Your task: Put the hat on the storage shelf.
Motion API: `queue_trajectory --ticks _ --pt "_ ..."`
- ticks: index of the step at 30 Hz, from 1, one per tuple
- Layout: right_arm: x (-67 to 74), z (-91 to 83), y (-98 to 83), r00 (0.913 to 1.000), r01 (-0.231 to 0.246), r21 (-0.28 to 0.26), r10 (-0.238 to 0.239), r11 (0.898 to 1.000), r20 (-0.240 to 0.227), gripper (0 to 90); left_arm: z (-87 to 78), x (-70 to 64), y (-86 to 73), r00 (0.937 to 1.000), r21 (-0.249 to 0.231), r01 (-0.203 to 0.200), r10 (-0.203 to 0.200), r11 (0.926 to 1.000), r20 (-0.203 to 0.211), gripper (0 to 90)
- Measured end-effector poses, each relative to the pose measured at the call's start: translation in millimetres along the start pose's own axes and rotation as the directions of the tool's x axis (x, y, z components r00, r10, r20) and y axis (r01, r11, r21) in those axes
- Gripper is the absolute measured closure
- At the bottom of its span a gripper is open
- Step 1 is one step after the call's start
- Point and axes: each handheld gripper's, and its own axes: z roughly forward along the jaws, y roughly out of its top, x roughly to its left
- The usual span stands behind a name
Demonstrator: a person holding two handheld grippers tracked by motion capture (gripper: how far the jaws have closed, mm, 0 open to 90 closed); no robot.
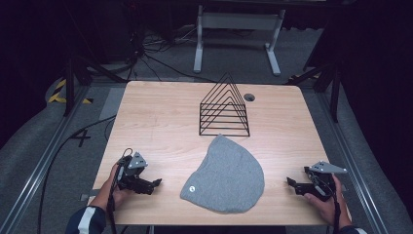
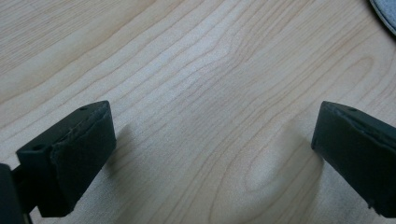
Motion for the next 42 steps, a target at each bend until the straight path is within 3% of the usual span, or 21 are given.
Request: queue_trajectory --ticks 9,13,14,15,16,17,19,23,26,29,31,32,33,34,35,36,37,39,40,41,42 --pt "1.9 0.8 1.6 0.9997 -0.019 0.004 0.019 1.0 0.016 13.5 -0.3 -1.0 -0.5 1.0 -0.002 -0.002 0.002 1.0 0.009 0.6" --pt "2.9 -1.1 5.1 0.9994 -0.028 0.038 0.027 0.999 0.023 20.0 -0.4 -1.1 -0.6 1.0 -0.002 -0.001 0.001 1.0 0.009 0.6" --pt "4.2 -2.6 7.7 0.9996 -0.025 0.048 0.025 0.999 0.009 29.5 -0.4 -1.1 -0.6 1.0 -0.001 -0.001 0.001 1.0 0.009 0.6" --pt "4.6 -3.1 8.6 0.9994 -0.024 0.038 0.024 0.999 -0.023 31.8 -0.3 -1.1 -0.6 1.0 -0.002 -0.001 0.001 1.0 0.009 0.6" --pt "6.1 -3.8 10.4 0.9952 -0.028 0.017 0.029 0.999 -0.093 32.1 -0.3 -1.1 -0.6 1.0 -0.002 -0.001 0.002 1.0 0.009 0.6" --pt "9.8 -4.7 13.3 0.9932 -0.02 0.009 0.021 1.0 -0.115 35.2 -0.3 -1.1 -0.6 1.0 -0.002 -0.002 0.002 1.0 0.009 0.6" --pt "19.3 -6.2 19.9 0.9932 0.025 -0.016 -0.026 1.0 -0.114 41.3 -0.3 -1.1 -0.6 1.0 -0.002 -0.001 0.001 1.0 0.009 0.6" --pt "53.7 -6.0 37.3 0.9763 0.098 -0.069 -0.109 0.993 -0.187 51.9 -0.3 -1.3 -0.7 1.0 -0.004 0.0 0.0 1.0 0.007 0.7" --pt "82.2 -1.6 48.4 0.9509 0.142 -0.098 -0.163 0.985 -0.263 60.2 -0.9 -2.4 -0.8 1.0 -0.002 0.006 -0.006 1.0 0.003 1.3" --pt "116.3 5.6 59.7 0.9128 0.208 -0.12 -0.236 0.971 -0.333 67.1 -3.6 -4.2 2.6 1.0 0.004 0.007 -0.007 1.0 -0.003 6.5" --pt "143.3 13.0 65.6 0.8758 0.26 -0.14 -0.294 0.955 -0.383 72.2 -4.1 -4.5 6.4 0.9984 -0.013 0.034 -0.034 0.9993 0.046 22.8" --pt "154.6 17.1 66.8 0.8582 0.289 -0.143 -0.322 0.947 -0.4 74.0 -2.9 -4.3 9.5 0.9969 -0.021 0.024 -0.022 0.9995 0.075 24.2" --pt "154.6 17.1 66.8 0.8582 0.289 -0.143 -0.322 0.947 -0.4 74.0 -2.9 -4.3 9.5 0.9969 -0.021 0.024 -0.022 0.9995 0.075 25.2" --pt "176.6 26.4 66.8 0.8205 0.334 -0.136 -0.358 0.933 -0.445 76.3 1.3 -7.3 19.1 0.9978 -0.037 0.002 0.0 0.9993 0.067 30.4" --pt "176.6 26.4 66.8 0.8205 0.334 -0.136 -0.358 0.933 -0.445 76.3 1.3 -7.3 19.1 0.9978 -0.037 0.002 0.0 0.9993 0.067 33.4" --pt "182.5 28.8 66.1 0.81 0.342 -0.129 -0.361 0.931 -0.462 78.0 3.6 -9.0 27.3 0.9964 -0.048 -0.014 0.018 0.9988 0.083 33.4" --pt "197.2 33.9 62.9 0.7738 0.392 -0.121 -0.398 0.912 -0.493 80.7 8.9 -13.3 41.0 0.9944 -0.074 -0.039 0.046 0.9965 0.095 37.2" --pt "204.0 34.9 58.8 0.7549 0.417 -0.116 -0.415 0.901 -0.508 82.1 16.6 -20.8 59.9 0.9876 -0.086 -0.085 0.095 0.9927 0.125 43.1" --pt "205.5 35.7 56.7 0.7473 0.425 -0.113 -0.419 0.898 -0.516 82.2 16.6 -20.8 59.9 0.9876 -0.086 -0.085 0.095 0.9927 0.125 47.3" --pt "206.3 36.2 54.6 0.7475 0.424 -0.102 -0.411 0.9 -0.522 82.6 26.1 -29.7 80.1 0.9734 -0.097 -0.133 0.149 0.9863 0.174 50.1" --pt "206.7 37.3 52.8 0.7438 0.431 -0.096 -0.413 0.897 -0.525 83.0 26.1 -29.7 80.1 0.9734 -0.097 -0.133 0.149 0.9863 0.174 53.7"
